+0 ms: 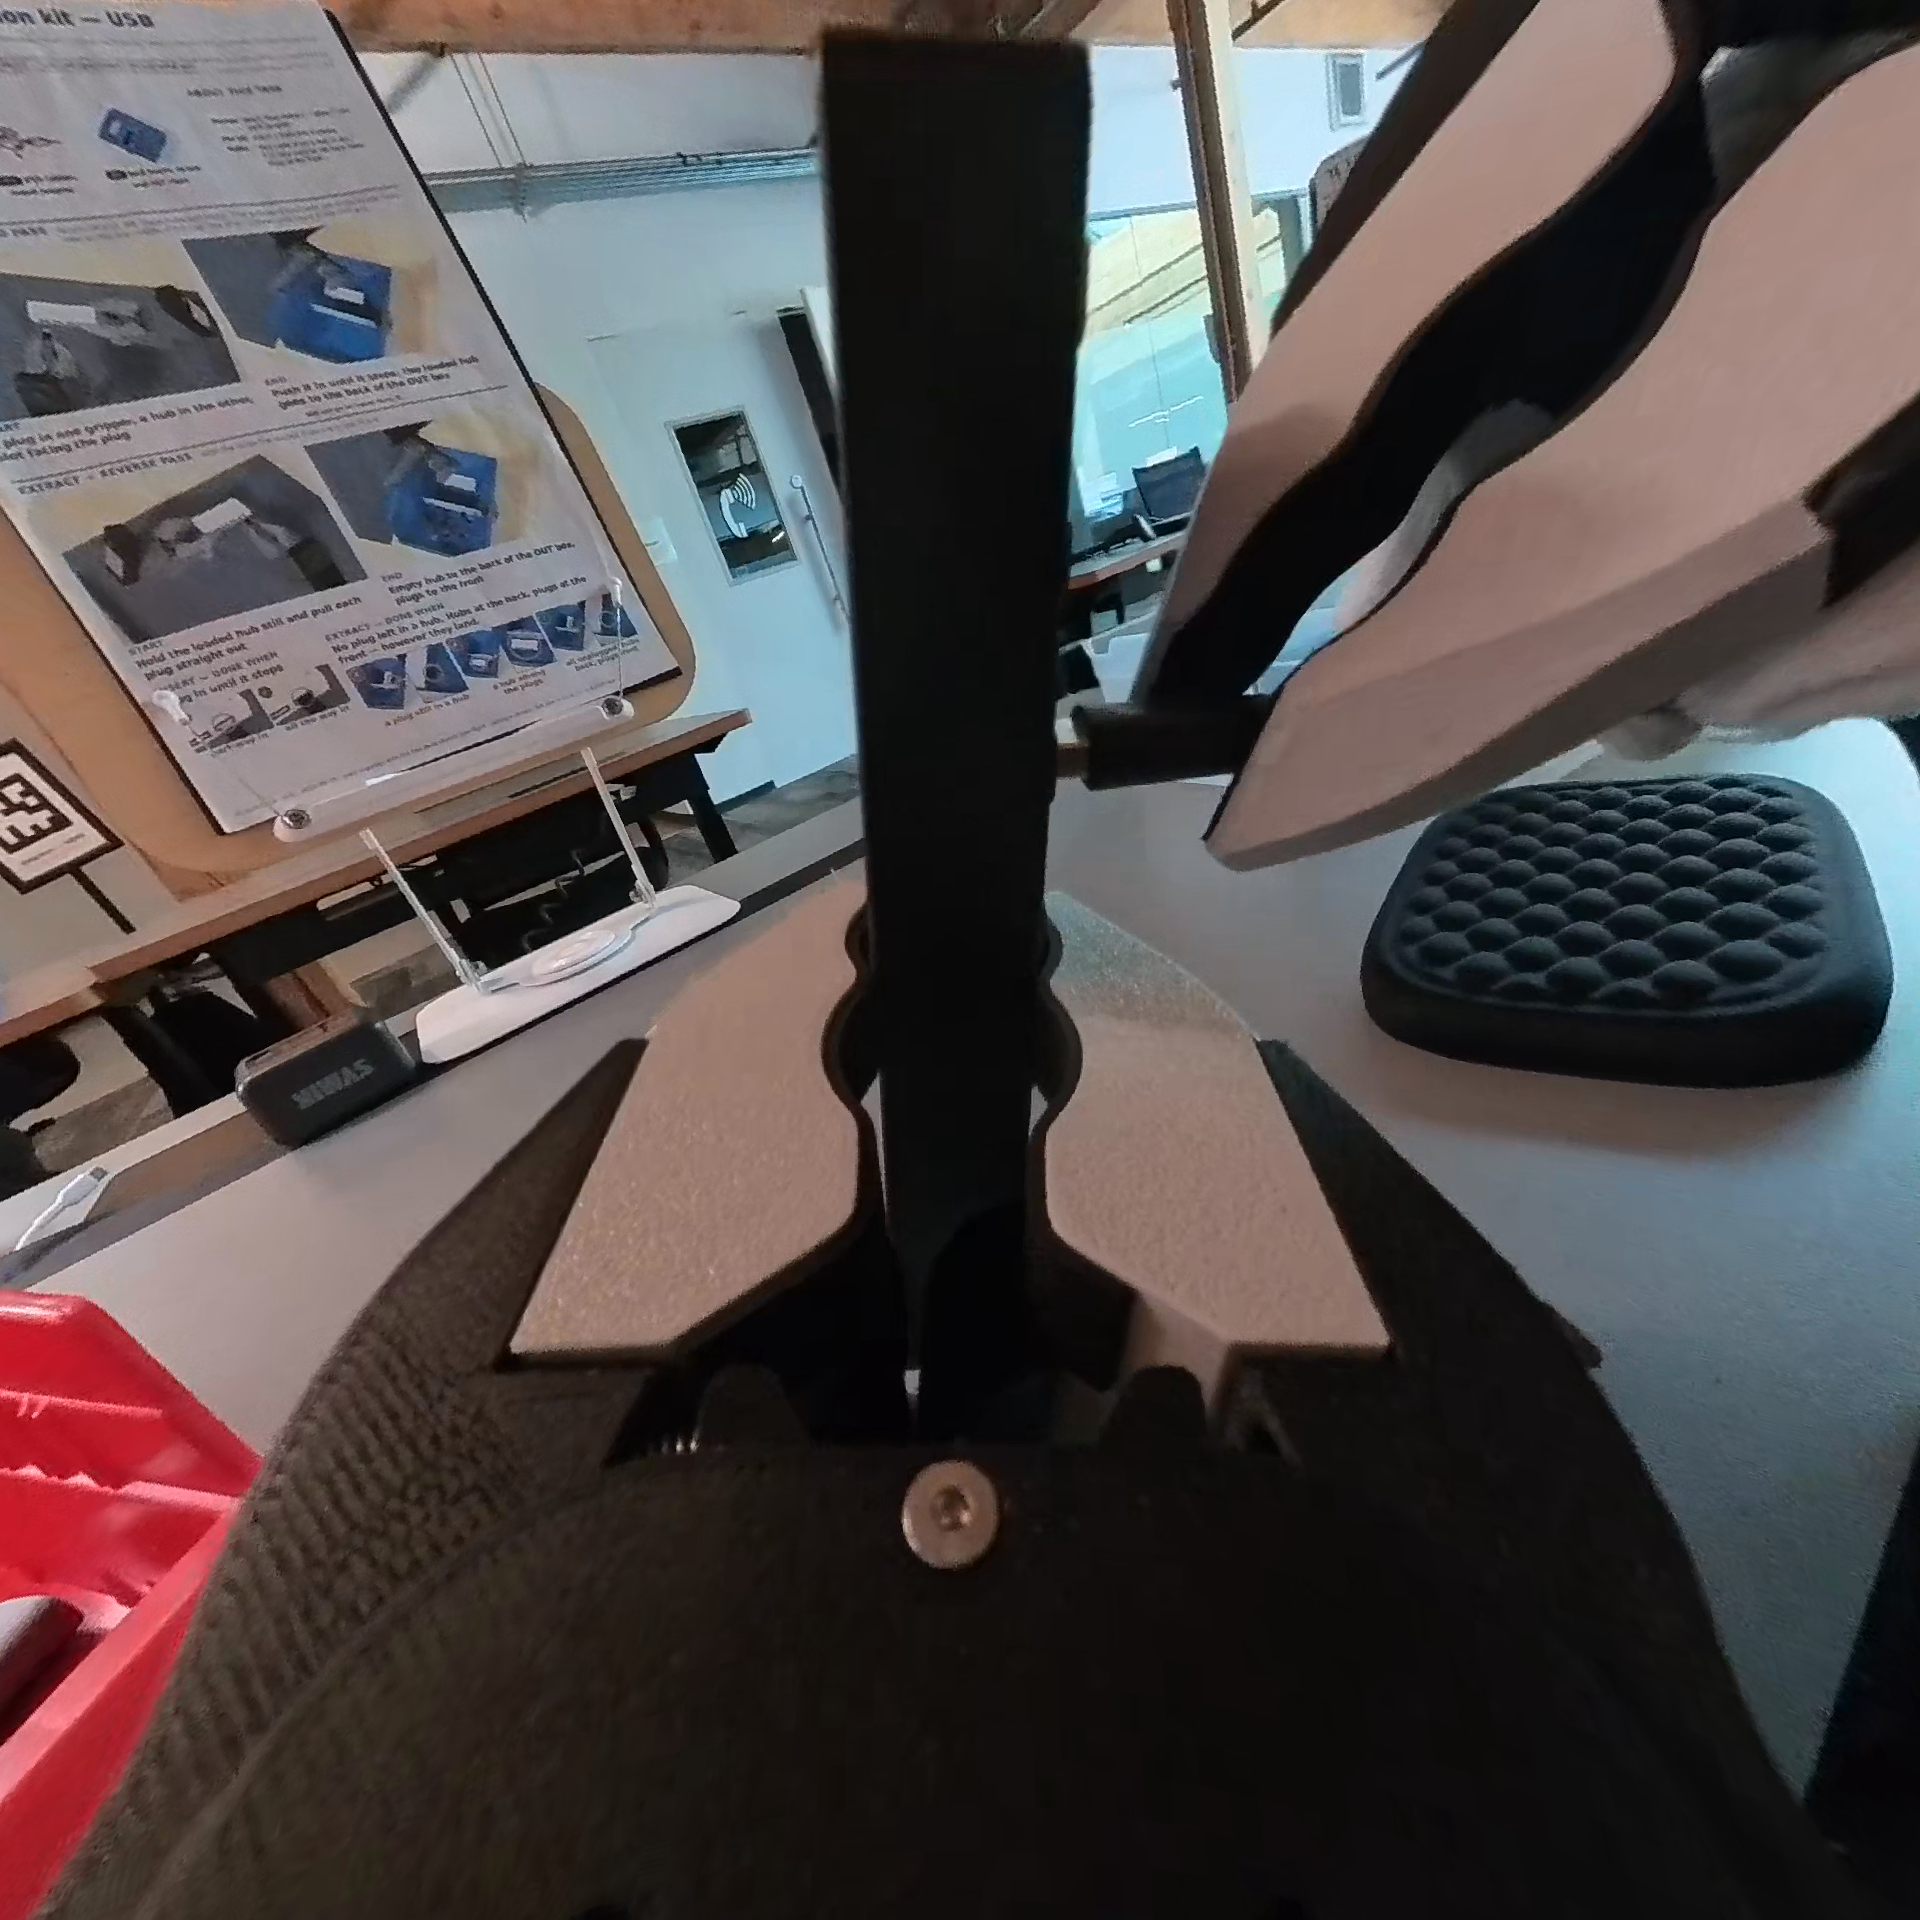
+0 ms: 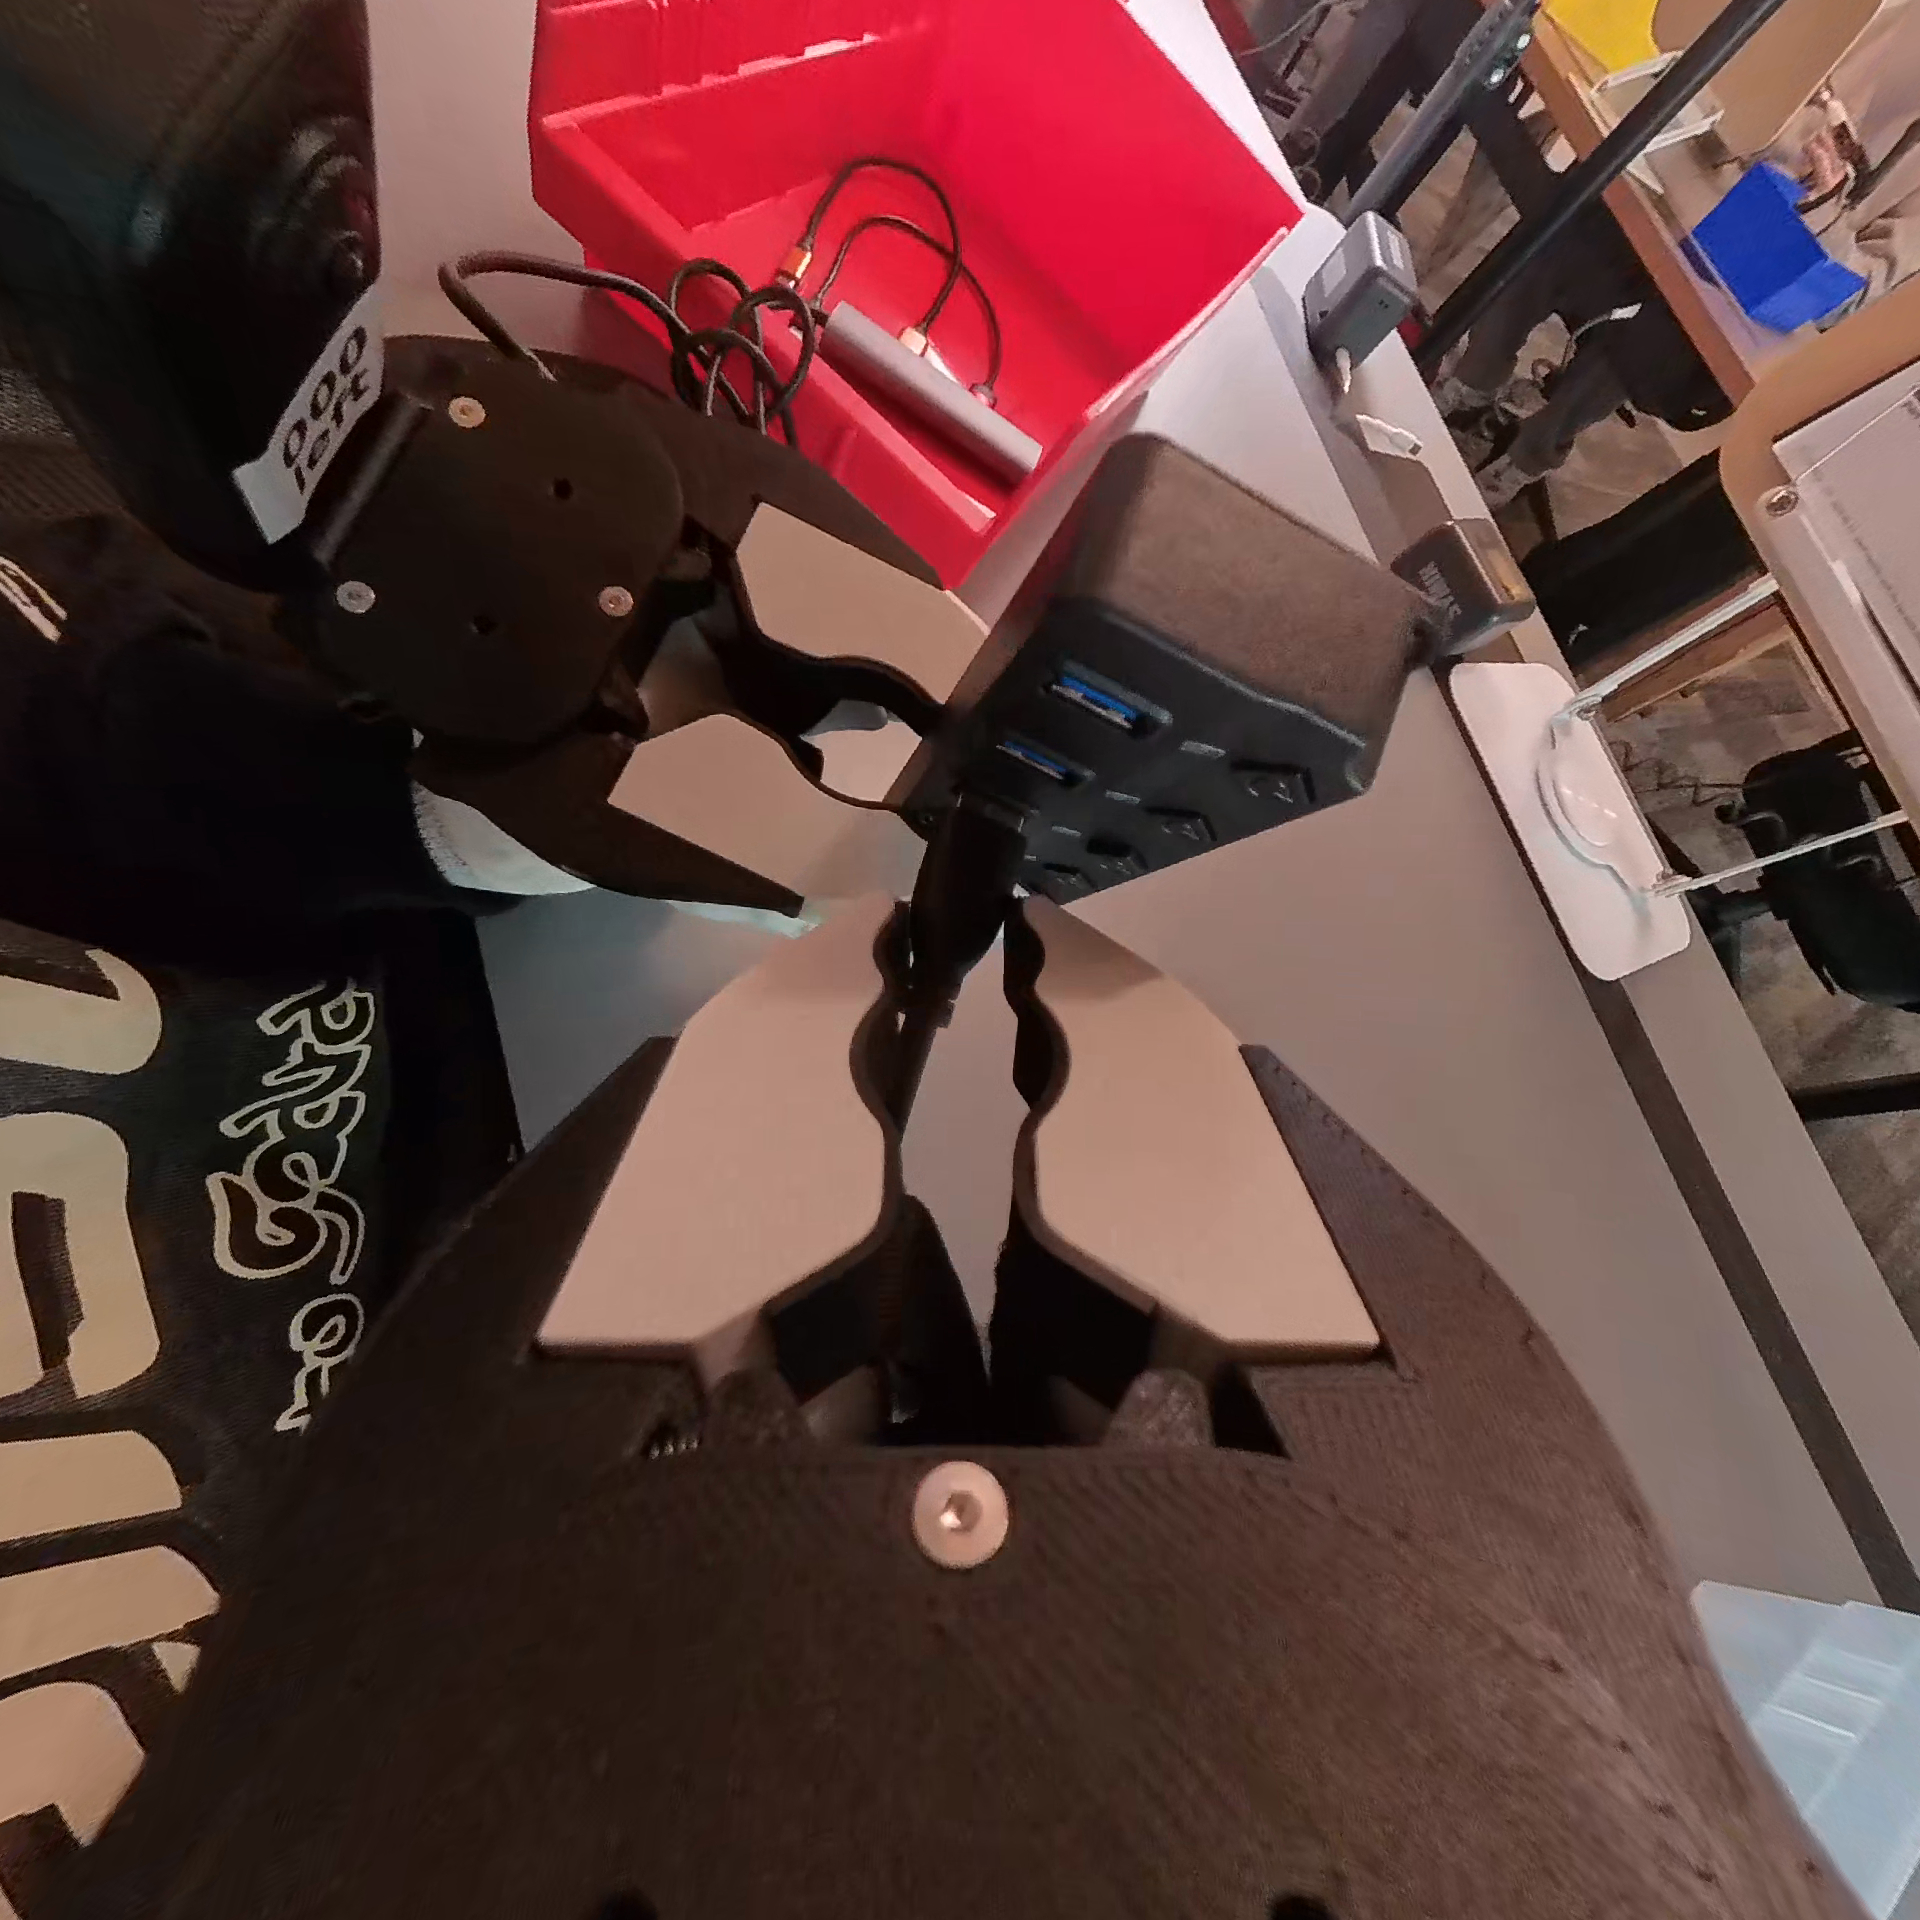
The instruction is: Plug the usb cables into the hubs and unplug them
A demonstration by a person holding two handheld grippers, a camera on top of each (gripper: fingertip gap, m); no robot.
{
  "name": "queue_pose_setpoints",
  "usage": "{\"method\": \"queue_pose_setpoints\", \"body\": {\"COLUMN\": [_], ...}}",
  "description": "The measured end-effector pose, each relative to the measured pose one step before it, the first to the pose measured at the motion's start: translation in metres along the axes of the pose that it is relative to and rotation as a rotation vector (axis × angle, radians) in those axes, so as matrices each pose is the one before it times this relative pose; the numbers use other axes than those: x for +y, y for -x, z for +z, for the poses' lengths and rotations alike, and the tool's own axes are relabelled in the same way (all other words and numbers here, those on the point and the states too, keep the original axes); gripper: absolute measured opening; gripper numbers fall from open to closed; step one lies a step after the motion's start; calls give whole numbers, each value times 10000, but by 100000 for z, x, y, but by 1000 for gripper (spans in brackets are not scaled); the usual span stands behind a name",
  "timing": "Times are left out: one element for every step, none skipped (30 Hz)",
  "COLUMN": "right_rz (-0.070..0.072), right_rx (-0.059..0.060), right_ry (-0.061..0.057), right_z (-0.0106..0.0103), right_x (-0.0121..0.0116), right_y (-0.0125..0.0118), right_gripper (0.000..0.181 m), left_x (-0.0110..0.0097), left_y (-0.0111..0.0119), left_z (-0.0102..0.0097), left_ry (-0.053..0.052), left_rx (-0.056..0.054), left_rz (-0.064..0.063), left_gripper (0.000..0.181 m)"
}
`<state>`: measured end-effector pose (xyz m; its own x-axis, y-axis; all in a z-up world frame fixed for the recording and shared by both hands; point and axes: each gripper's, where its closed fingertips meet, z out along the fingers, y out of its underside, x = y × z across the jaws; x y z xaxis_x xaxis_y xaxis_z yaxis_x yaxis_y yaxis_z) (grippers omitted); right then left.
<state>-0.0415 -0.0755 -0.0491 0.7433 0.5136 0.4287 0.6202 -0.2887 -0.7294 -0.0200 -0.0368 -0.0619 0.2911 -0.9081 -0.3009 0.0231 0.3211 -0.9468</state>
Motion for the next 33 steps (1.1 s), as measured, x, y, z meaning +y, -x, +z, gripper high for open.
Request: {"method": "queue_pose_setpoints", "body": {"right_rz": [5, 17, 9, -43, -173, -152, -128, -96, 2, 77, 134, 194, 184, 160, 180, 174, 188, 218, 192, 126, 91, 27, -35, -46, -101, -133, -146, -143, -113, -73, -40, -19, 16], "right_rx": [2, -3, 4, -21, -354, -698, -154, 369, 298, 48, -20, 22, 121, 275, 402, 464, 531, 611, 673, 707, 752, 771, 799, 853, 831, 751, 651, 557, 443, 329, 278, 234, 225], "right_ry": [-5, -18, -21, 61, 334, 458, 144, -59, -51, -159, -294, -285, -230, -233, -287, -376, -462, -524, -548, -559, -531, -475, -439, -398, -358, -253, -163, -154, -125, -22, 69, 108, 87], "right_z": [11, 8, 15, -4, -42, 24, 50, -86, -242, -387, -570, -727, -889, -1089, -1288, -1463, -1593, -1675, -1669, -1619, -1535, -1422, -1309, -1185, -1020, -836, -673, -535, -390, -234, -119, -21, 53], "right_x": [-9, -35, -28, 101, 541, 774, 324, -25, -58, -166, -252, -145, -28, -2, -83, -214, -334, -452, -525, -569, -568, -533, -501, -434, -379, -226, -98, -62, 24, 219, 381, 482, 510], "right_y": [-5, -4, 1, 28, 537, 1108, 364, -519, -658, -491, -512, -648, -823, -1057, -1265, -1396, -1529, -1690, -1765, -1793, -1830, -1843, -1889, -1952, -1886, -1736, -1545, -1367, -1137, -954, -841, -754, -710], "right_gripper": [17, 17, 17, 17, 17, 17, 17, 16, 16, 16, 16, 16, 16, 16, 15, 13, 11, 11, 11, 11, 11, 11, 11, 11, 10, 10, 10, 10, 10, 10, 10, 10, 10], "left_x": [5, -27, -13, 31, -38, -447, -540, -561, -561, -244, 152, 408, 459, 321, 151, 66, -1, -54, -70, -46, -9, 27, 33, 7, -4, 10, 19, 22, 5, -10, -8, -1, 15], "left_y": [25, 48, 28, 226, 1042, 1095, 1052, 598, -13, -161, -273, -489, -430, -281, -198, -121, -48, -6, -15, 2, 33, 5, -39, -86, -57, -12, -12, -5, 7, -21, -16, -39, -48], "left_z": [-14, -10, -14, -28, -150, -334, -453, -436, -372, -208, 56, 272, 295, 229, 118, 46, -4, -31, -36, -23, 6, 24, 25, 28, 8, 13, 11, 14, 13, -7, 10, 2, 15], "left_ry": [-5, -18, -14, 4, -98, -388, -444, -417, -404, -173, 111, 282, 333, 229, 114, 41, -6, -39, -57, -43, -8, 14, 19, 1, -2, 6, 11, 12, 1, -6, -6, 0, 9], "left_rx": [-4, -8, 2, -101, -382, -5, 104, 215, 305, 88, -5, 112, 103, 40, 37, 43, 24, 10, 26, 19, -2, 4, 27, 40, 13, -21, 9, 9, 3, 12, 4, 11, 19], "left_rz": [-35, -37, -41, -140, -616, -1174, -1265, -891, -389, 71, 370, 387, 335, 256, 164, 75, 18, -7, -24, -35, -30, -18, 6, 33, 46, 36, 5, -13, -9, 3, 16, 24, 30], "left_gripper": [25, 25, 25, 25, 25, 25, 25, 25, 25, 25, 25, 25, 25, 25, 25, 25, 25, 25, 25, 25, 25, 25, 25, 25, 25, 25, 25, 25, 25, 25, 25, 25, 25]}}
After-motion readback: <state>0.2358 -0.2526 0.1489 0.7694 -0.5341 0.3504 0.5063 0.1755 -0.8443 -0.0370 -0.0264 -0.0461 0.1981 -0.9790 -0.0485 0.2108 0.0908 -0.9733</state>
